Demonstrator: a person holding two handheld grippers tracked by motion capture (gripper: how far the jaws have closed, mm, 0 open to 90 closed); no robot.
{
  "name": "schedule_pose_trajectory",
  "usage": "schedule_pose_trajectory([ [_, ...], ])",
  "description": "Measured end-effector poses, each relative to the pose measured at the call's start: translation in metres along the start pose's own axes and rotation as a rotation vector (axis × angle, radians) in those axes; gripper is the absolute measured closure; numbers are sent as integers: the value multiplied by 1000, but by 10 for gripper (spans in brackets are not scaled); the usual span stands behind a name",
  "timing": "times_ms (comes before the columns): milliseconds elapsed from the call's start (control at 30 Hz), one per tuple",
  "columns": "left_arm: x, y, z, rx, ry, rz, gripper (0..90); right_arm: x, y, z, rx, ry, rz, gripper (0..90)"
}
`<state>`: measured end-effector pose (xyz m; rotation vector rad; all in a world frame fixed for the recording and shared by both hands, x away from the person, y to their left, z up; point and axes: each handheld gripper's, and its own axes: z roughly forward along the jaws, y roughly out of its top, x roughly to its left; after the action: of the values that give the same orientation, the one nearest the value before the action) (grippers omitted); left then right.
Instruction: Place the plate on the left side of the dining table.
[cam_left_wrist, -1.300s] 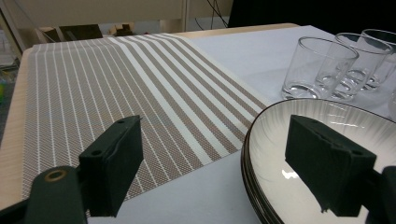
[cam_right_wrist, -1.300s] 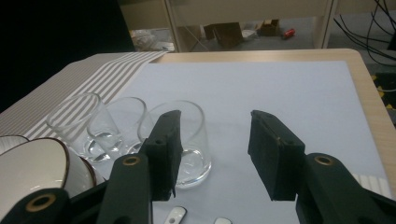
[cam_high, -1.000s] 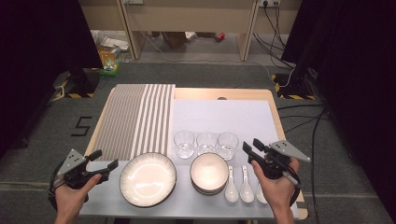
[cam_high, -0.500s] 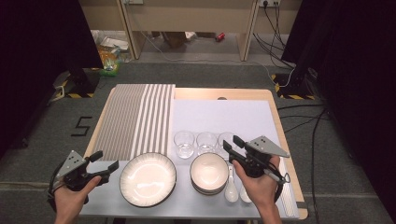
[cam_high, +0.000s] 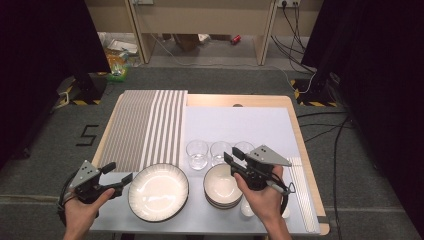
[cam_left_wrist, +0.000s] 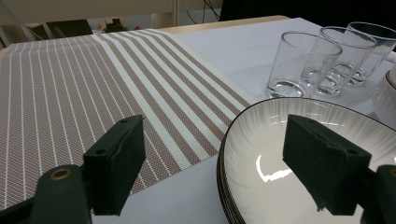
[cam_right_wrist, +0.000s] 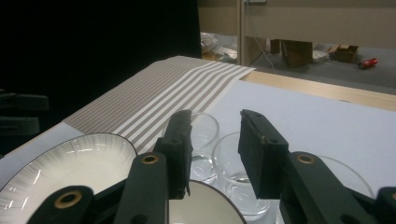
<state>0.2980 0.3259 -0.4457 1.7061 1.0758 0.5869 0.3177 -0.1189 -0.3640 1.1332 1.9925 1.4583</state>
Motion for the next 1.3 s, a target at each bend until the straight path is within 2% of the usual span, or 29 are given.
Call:
schedule_pose_trajectory([
  [133, 0, -1, 1, 7, -3, 4, 211, 4, 0, 2, 12, 9, -4, 679],
  [167, 0, -1, 1, 12, 5, 3, 211, 6, 0, 3, 19, 14, 8, 692],
  [200, 0, -2, 1, 15, 6, 0, 218, 9, 1, 5, 23, 25, -6, 712],
  [367, 0, -2, 2, 15, 3, -10, 219, 16, 2, 11, 47, 43, -11, 766],
  [600, -3, 0, 3, 22, -4, -3, 232, 27, 2, 17, 74, 63, -29, 844],
  [767, -3, -1, 5, 23, -7, -9, 232, 35, 1, 22, 99, 81, -27, 893],
  [1300, -6, -2, 9, 45, -21, 7, 227, 58, -7, 37, 191, 137, -63, 900],
])
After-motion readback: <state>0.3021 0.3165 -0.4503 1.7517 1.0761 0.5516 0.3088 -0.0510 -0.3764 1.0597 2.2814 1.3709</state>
